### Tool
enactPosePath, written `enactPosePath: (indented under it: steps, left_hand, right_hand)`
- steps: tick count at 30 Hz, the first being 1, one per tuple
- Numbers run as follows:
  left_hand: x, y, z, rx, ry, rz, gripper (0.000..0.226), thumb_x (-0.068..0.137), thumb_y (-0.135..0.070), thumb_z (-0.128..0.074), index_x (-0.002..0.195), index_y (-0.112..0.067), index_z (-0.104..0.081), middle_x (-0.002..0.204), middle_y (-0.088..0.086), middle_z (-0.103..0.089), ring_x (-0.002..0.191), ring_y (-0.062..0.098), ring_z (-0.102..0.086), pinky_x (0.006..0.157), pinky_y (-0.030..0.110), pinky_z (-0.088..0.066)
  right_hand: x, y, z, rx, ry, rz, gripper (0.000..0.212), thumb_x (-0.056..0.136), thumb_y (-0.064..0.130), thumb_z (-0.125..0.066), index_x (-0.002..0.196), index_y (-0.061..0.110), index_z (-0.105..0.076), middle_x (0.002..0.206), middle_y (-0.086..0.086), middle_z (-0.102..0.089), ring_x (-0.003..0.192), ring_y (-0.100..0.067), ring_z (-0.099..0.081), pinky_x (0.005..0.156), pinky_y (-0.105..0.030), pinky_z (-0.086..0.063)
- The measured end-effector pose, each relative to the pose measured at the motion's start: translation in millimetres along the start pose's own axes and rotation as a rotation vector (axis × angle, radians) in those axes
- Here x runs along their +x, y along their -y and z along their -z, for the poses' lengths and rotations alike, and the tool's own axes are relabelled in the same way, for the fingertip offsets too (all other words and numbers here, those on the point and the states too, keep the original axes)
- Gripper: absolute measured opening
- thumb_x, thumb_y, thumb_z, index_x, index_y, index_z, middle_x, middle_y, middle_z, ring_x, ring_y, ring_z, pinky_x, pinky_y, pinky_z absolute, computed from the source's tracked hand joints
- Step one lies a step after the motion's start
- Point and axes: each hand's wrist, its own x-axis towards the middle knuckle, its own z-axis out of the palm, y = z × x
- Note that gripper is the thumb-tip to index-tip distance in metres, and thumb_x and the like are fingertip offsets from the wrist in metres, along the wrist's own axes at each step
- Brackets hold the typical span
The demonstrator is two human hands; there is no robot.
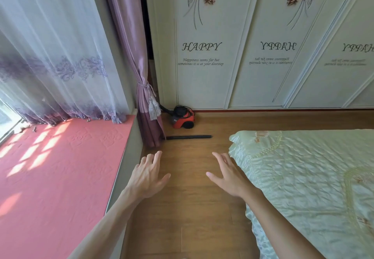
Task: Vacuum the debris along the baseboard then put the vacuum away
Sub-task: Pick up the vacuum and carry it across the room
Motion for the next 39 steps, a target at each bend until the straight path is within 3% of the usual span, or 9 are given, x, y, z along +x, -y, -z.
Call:
enactPosePath:
  steps: [5, 11, 19, 25, 31, 39]
  left_hand:
    - [43, 15, 4, 0.006, 0.001, -0.023, 0.094, 0.072, -0.069, -0.026, 0.148, -0.013, -0.028, 0.115, 0.003, -0.052, 0.108, 0.027, -0.053, 0.085, 0.038, -0.050]
    - [95, 27, 1, 0.003, 0.021, -0.013, 0.094, 0.071, -0.069, -0.027, 0.147, -0.013, -0.030, 0.117, 0.005, -0.053, 0.111, 0.028, -0.053, 0.086, 0.039, -0.050]
    - [193, 33, -11, 0.016, 0.046, -0.011, 0.094, 0.072, -0.070, -0.026, 0.147, -0.015, -0.028, 0.120, 0.003, -0.052, 0.114, 0.026, -0.052, 0.087, 0.039, -0.051]
    - [293, 25, -18, 0.015, 0.058, -0.020, 0.092, 0.075, -0.069, -0.032, 0.149, -0.014, -0.027, 0.121, 0.004, -0.052, 0.115, 0.026, -0.052, 0.088, 0.039, -0.050]
    - [372, 15, -23, 0.022, 0.088, -0.026, 0.093, 0.076, -0.070, -0.031, 0.150, -0.014, -0.025, 0.125, 0.003, -0.051, 0.114, 0.026, -0.052, 0.089, 0.040, -0.052]
    - [450, 17, -27, 0.016, 0.088, -0.026, 0.086, 0.084, -0.064, -0.047, 0.150, -0.012, -0.025, 0.127, 0.007, -0.051, 0.116, 0.028, -0.053, 0.092, 0.040, -0.051]
  right_hand:
    - [40, -1, 3, -0.028, -0.009, -0.022, 0.074, 0.085, 0.070, -0.038, 0.145, 0.033, -0.017, 0.138, 0.007, -0.030, 0.125, -0.014, -0.042, 0.094, -0.038, -0.049]
    - [86, -12, 9, -0.006, 0.002, -0.036, 0.070, 0.089, 0.063, -0.044, 0.146, 0.032, -0.017, 0.137, 0.008, -0.030, 0.122, -0.013, -0.043, 0.091, -0.037, -0.050]
    - [182, -47, 22, 0.045, 0.033, -0.049, 0.072, 0.089, 0.064, -0.043, 0.147, 0.033, -0.015, 0.140, 0.007, -0.028, 0.129, -0.015, -0.037, 0.098, -0.039, -0.046]
    - [263, -82, 46, 0.093, 0.049, -0.111, 0.074, 0.092, 0.061, -0.044, 0.152, 0.032, -0.011, 0.156, 0.000, -0.016, 0.145, -0.022, -0.022, 0.110, -0.045, -0.036]
    - [330, -113, 80, 0.031, 0.039, -0.095, 0.071, 0.094, 0.057, -0.045, 0.151, 0.028, -0.016, 0.147, 0.003, -0.027, 0.137, -0.020, -0.032, 0.102, -0.035, -0.042]
    - [405, -135, 107, 0.001, 0.081, -0.089, 0.071, 0.095, 0.055, -0.046, 0.152, 0.026, -0.016, 0.151, -0.001, -0.026, 0.142, -0.021, -0.028, 0.104, -0.037, -0.040]
